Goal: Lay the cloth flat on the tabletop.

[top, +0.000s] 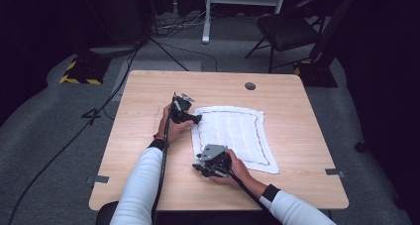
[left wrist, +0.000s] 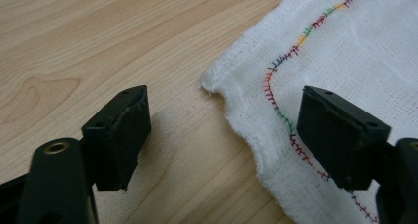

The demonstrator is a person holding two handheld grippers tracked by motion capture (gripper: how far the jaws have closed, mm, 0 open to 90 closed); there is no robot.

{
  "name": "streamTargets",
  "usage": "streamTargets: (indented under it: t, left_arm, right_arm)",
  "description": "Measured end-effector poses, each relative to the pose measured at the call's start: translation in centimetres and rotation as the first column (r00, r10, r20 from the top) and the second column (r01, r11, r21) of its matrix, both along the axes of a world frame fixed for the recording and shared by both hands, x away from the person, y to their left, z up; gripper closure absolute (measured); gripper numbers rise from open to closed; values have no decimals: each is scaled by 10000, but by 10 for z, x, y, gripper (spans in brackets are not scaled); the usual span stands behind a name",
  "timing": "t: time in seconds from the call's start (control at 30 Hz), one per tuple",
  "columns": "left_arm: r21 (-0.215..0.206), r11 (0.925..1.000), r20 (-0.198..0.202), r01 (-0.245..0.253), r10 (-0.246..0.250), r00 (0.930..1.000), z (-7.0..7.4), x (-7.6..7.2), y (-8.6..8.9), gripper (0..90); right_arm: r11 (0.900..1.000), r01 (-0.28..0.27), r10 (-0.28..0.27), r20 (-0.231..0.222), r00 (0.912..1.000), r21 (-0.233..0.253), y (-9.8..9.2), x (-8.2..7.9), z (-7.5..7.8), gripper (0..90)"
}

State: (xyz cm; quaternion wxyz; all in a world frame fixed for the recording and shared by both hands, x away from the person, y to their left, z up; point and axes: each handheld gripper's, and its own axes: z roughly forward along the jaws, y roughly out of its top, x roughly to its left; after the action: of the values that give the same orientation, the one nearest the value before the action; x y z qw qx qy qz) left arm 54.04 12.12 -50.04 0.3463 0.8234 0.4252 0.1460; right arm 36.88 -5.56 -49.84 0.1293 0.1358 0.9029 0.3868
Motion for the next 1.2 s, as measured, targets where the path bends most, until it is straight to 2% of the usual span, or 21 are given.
streamTargets:
  t: [0.07,0.1,0.13,0.17,0.3,0.43,0.53,0.67,0.77,0.9,1.07,1.2]
  left_arm:
    - [-9,10000,53,39,-39,10000,0,-1,1,236]
    - [-151,9996,110,253,-252,9996,0,-2,2,276]
    - [-219,9992,108,349,-347,9993,1,-3,2,382]
    - [-187,9988,63,449,-448,9990,2,-3,1,428]
    - [-464,9957,-121,804,-810,9966,3,-5,0,643]
    - [-679,9930,-232,966,-984,9949,3,-6,0,775]
    - [-575,9930,-126,1032,-1041,9945,4,-7,1,825]
    - [-699,9914,6,1105,-1107,9938,9,-9,6,842]
    - [-728,9910,197,1124,-1113,9936,15,-11,8,847]
    - [-696,9908,188,1163,-1152,9932,17,-12,10,849]
    - [-809,9894,209,1203,-1190,9927,20,-14,17,851]
    - [-928,9887,329,1176,-1150,9928,26,-19,24,852]
  right_arm:
    - [9998,181,-180,88,9998,-87,0,1,0,734]
    - [9996,249,-248,86,9997,-138,0,1,1,777]
    - [9993,288,-284,160,9995,-237,1,1,1,816]
    - [9991,327,-322,196,9993,-270,1,1,1,839]
    - [9982,440,-423,392,9983,-420,3,-2,1,857]
    - [9986,397,-385,322,9987,-359,2,-2,1,860]
    - [9988,357,-348,280,9990,-333,1,-1,2,861]
    - [9992,268,-260,269,9993,-297,0,-1,3,862]
    - [9995,296,-292,317,9991,-148,-2,0,6,863]
    - [9996,288,-286,388,9988,-29,-4,0,11,865]
    - [10000,69,-67,347,9994,-47,0,-1,11,868]
    - [9999,-97,100,534,9985,-50,3,-4,15,870]
